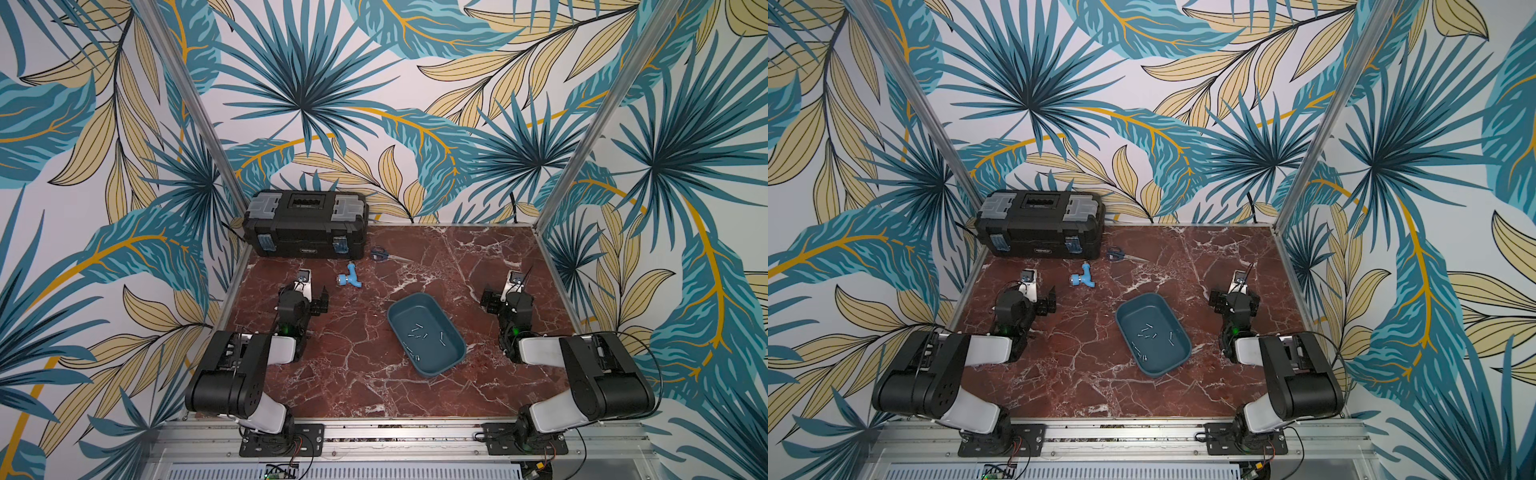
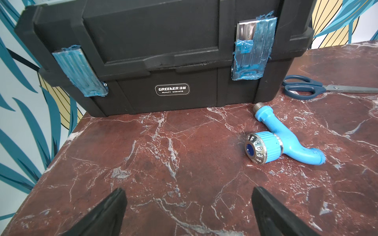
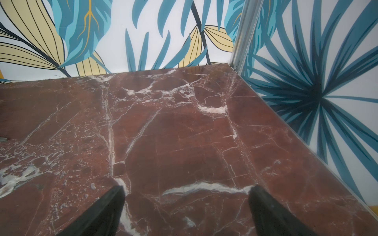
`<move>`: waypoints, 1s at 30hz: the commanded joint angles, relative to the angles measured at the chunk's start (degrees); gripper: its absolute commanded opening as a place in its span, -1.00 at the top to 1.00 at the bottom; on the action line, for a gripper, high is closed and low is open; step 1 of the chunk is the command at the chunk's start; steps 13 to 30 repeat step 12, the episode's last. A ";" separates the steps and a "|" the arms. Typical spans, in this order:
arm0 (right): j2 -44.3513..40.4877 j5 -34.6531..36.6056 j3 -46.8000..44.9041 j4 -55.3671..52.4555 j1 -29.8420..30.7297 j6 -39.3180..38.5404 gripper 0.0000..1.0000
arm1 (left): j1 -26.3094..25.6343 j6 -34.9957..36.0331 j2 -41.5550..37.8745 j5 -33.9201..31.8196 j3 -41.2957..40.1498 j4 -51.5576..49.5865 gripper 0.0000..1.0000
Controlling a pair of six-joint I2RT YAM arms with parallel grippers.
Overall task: Put the screws on the desktop into the storage box
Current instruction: Reset both arms
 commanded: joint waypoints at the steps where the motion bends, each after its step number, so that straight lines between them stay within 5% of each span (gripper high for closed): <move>1: -0.69 -0.52 0.26 -0.13 -0.06 0.44 -0.99 | 0.41 -0.56 -0.90 0.59 1.18 -0.57 -1.00; 30: -0.85 -0.65 0.23 -0.19 -0.11 0.46 -0.99 | 0.41 -0.53 -0.94 0.60 1.18 -0.49 -1.00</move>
